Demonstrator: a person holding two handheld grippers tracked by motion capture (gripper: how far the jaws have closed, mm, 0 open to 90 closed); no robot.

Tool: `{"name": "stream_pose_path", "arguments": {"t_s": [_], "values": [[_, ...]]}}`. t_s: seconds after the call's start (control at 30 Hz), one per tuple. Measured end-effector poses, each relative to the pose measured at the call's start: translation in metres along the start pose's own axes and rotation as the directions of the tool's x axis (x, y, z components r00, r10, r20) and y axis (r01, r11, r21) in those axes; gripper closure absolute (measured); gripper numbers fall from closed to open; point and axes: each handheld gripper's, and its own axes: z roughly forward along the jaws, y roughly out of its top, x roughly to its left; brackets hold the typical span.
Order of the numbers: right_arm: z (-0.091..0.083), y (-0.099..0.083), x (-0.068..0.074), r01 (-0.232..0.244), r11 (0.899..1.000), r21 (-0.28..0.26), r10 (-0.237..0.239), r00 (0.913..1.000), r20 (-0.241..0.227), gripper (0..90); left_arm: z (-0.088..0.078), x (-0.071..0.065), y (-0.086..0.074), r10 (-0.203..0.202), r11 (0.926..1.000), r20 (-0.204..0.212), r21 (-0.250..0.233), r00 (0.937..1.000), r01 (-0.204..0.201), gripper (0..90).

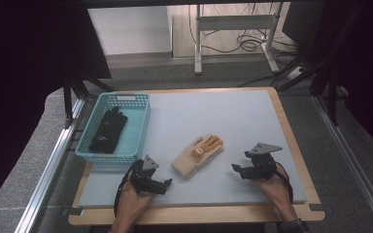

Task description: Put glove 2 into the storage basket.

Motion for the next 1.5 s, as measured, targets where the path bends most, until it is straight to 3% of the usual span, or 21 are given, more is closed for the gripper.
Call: {"name": "stream_pose_path", "arguments": {"t_s": [0.23, 0.37, 0.83, 0.97, 1.07, 1.3, 1.5], "values": [[0.0, -0.012, -0.009, 0.002, 0.999, 0.037, -0.005, 0.9972, 0.074, 19.1, 0.0, 0.0, 0.0, -0.007, 1.0, 0.001, -0.006, 1.0, 0.007, 1.8], [0.002, -0.016, -0.013, -0.023, 0.999, 0.048, 0.02, 0.9978, 0.063, 17.3, 0.0, 0.0, 0.0, -0.006, 1.0, -0.001, -0.006, 1.0, 0.006, 2.0], [0.003, -0.017, -0.013, -0.02, 0.999, 0.047, 0.017, 0.9976, 0.067, 17.1, -0.003, 0.003, 0.002, 0.005, 0.9998, 0.015, 0.017, 0.9999, -0.005, 5.4], [0.003, -0.017, -0.013, -0.02, 0.999, 0.046, 0.017, 0.9976, 0.067, 17.0, -0.008, 0.001, 0.007, 0.004, 1.0, 0.05, 0.003, 0.9987, -0.004, 5.6], [0.003, -0.017, -0.013, -0.02, 0.999, 0.046, 0.017, 0.9976, 0.067, 17.1, -0.011, -0.003, 0.019, -0.002, 0.9999, 0.089, -0.017, 0.996, 0.004, 4.9], [0.003, -0.017, -0.013, -0.021, 0.999, 0.046, 0.018, 0.9976, 0.068, 17.0, -0.006, -0.012, 0.05, 0.031, 0.9995, 0.121, -0.009, 0.9921, -0.03, 3.1], [0.003, -0.017, -0.013, -0.021, 0.999, 0.046, 0.018, 0.9976, 0.067, 17.0, 0.002, -0.01, 0.071, 0.032, 0.9995, 0.154, -0.001, 0.9876, -0.032, 2.8]]}}
